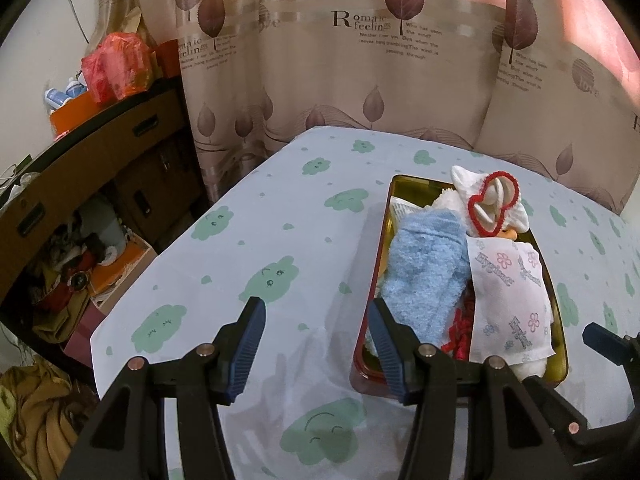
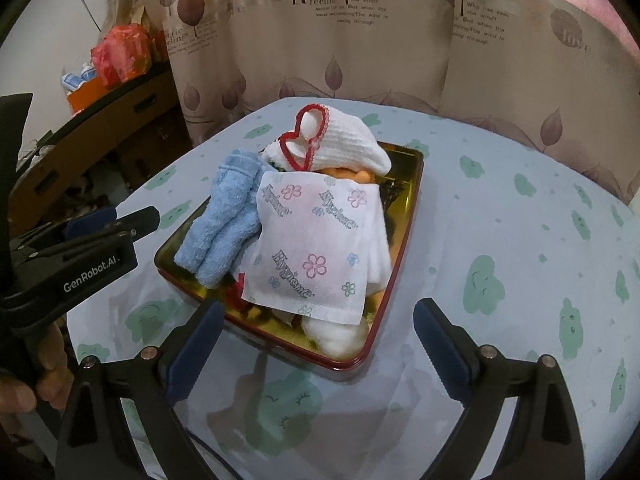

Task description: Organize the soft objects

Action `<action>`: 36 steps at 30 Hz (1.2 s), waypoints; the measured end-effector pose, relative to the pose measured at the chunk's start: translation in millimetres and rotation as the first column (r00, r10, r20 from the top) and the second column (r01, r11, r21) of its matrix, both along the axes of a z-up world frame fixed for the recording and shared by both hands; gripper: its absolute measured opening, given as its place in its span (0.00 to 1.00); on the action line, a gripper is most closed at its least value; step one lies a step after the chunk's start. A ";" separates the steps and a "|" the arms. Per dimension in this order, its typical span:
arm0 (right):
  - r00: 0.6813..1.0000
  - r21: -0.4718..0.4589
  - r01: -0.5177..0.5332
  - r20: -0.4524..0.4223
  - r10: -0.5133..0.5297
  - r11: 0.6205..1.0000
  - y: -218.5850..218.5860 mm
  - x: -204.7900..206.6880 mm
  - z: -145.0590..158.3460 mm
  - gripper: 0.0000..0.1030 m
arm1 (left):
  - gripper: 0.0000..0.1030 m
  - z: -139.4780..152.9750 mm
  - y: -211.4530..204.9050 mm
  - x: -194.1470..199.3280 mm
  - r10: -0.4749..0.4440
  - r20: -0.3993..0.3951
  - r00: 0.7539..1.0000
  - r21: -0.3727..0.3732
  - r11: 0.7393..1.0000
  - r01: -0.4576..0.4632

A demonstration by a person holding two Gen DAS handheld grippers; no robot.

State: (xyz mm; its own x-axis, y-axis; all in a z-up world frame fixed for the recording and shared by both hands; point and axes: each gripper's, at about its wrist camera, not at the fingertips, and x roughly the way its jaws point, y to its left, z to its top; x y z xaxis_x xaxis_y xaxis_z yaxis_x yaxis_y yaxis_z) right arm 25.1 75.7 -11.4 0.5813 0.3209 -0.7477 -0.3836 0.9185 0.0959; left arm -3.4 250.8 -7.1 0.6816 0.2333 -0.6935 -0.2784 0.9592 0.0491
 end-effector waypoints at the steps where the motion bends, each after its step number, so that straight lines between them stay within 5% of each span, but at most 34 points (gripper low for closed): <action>1: 1.000 -0.002 0.004 -0.002 -0.004 1.000 -0.2 0.5 -0.5 0.92 | 0.53 0.1 -0.1 -0.1 -0.001 -0.001 1.000 0.000 1.000 0.001; 36: 1.000 -0.018 0.003 -0.010 -0.004 1.000 2.7 1.0 -2.1 0.92 | 0.53 -3.7 -12.1 1.3 -0.036 -0.011 0.999 0.017 0.999 0.036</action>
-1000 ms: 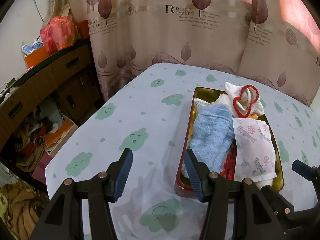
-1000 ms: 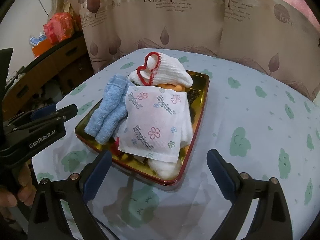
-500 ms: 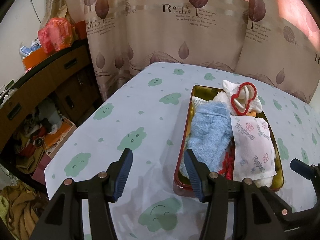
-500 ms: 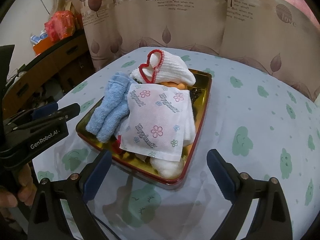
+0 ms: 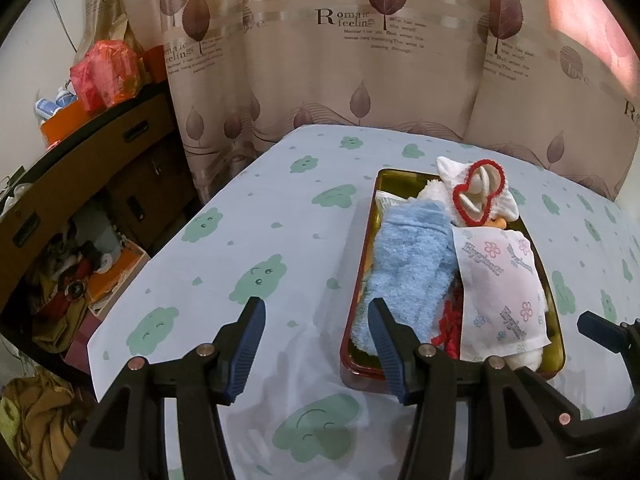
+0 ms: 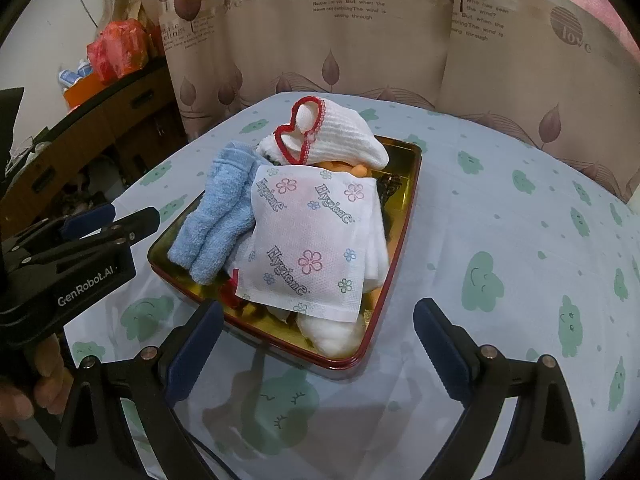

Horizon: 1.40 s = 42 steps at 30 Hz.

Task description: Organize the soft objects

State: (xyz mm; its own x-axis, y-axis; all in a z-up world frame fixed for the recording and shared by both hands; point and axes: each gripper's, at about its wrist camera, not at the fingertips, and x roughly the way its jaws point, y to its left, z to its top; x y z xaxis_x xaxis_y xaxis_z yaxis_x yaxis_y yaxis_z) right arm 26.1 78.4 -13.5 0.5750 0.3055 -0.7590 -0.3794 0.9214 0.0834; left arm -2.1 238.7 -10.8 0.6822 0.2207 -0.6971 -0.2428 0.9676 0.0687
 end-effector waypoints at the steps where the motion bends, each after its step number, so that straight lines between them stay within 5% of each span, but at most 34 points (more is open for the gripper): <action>1: 1.000 0.000 -0.001 -0.001 0.001 1.000 -0.1 0.3 -0.1 0.92 | 0.53 0.2 0.7 -0.3 0.003 0.001 1.000 0.001 1.000 -0.003; 42: 1.000 -0.013 -0.016 -0.019 0.016 1.000 0.5 -0.2 -6.7 0.92 | 0.53 -1.0 0.5 -4.2 -0.009 -0.001 1.000 0.009 1.000 0.009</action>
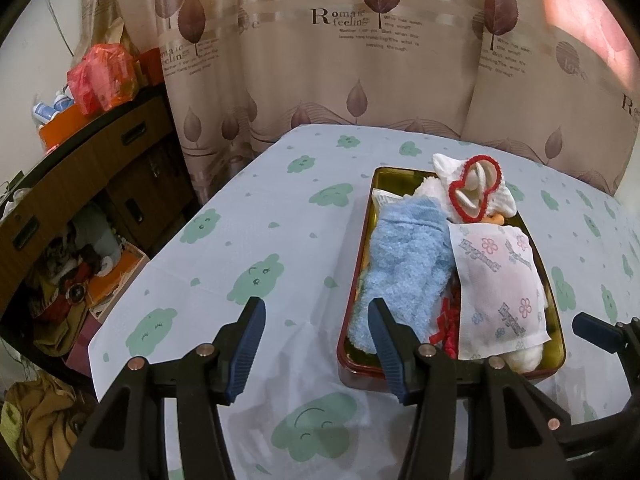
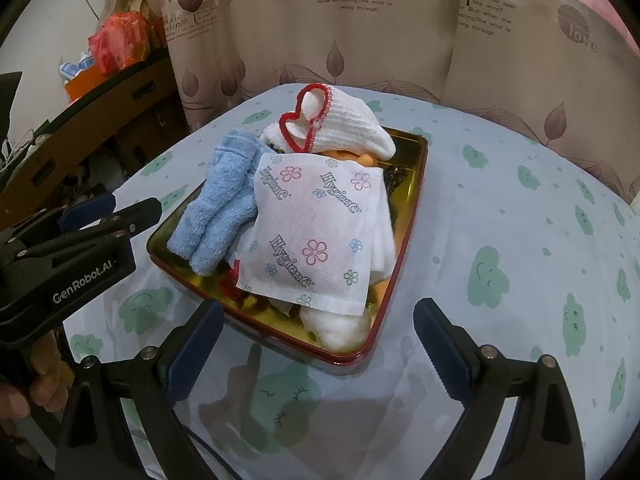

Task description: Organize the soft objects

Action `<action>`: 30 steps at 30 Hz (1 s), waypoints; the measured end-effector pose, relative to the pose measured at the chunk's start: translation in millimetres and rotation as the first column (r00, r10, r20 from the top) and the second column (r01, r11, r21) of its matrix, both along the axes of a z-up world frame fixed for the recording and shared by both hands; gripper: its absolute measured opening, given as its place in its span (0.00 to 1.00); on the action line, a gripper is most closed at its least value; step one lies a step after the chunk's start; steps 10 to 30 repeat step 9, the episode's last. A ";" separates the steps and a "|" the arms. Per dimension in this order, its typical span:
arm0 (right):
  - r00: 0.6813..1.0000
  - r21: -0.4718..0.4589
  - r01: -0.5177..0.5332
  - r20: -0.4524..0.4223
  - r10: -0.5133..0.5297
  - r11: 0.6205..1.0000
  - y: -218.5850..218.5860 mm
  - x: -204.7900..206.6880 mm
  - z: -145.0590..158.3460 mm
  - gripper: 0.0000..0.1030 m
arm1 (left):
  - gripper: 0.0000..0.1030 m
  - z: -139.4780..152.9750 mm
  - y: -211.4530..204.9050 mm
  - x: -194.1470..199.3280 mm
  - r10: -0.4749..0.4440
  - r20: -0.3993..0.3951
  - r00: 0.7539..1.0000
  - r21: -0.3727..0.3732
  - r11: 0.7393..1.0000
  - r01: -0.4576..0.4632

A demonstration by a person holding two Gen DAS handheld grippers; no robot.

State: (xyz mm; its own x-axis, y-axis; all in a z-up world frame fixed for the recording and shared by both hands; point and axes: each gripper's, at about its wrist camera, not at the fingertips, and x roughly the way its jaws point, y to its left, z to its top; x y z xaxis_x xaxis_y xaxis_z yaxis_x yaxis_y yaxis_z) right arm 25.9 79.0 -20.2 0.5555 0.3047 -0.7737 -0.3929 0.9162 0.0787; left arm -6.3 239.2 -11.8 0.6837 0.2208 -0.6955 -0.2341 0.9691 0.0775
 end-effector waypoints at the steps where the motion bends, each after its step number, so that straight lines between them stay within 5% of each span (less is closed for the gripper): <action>1: 1.000 0.000 0.001 0.000 -0.001 1.000 0.0 -0.5 0.0 0.92 | 0.53 0.1 -0.5 0.2 0.001 0.002 1.000 0.001 1.000 -0.001; 30: 1.000 -0.002 0.000 0.000 0.000 1.000 -0.1 0.2 0.1 0.92 | 0.53 0.9 -3.7 1.3 -0.002 0.008 1.000 0.008 1.000 0.002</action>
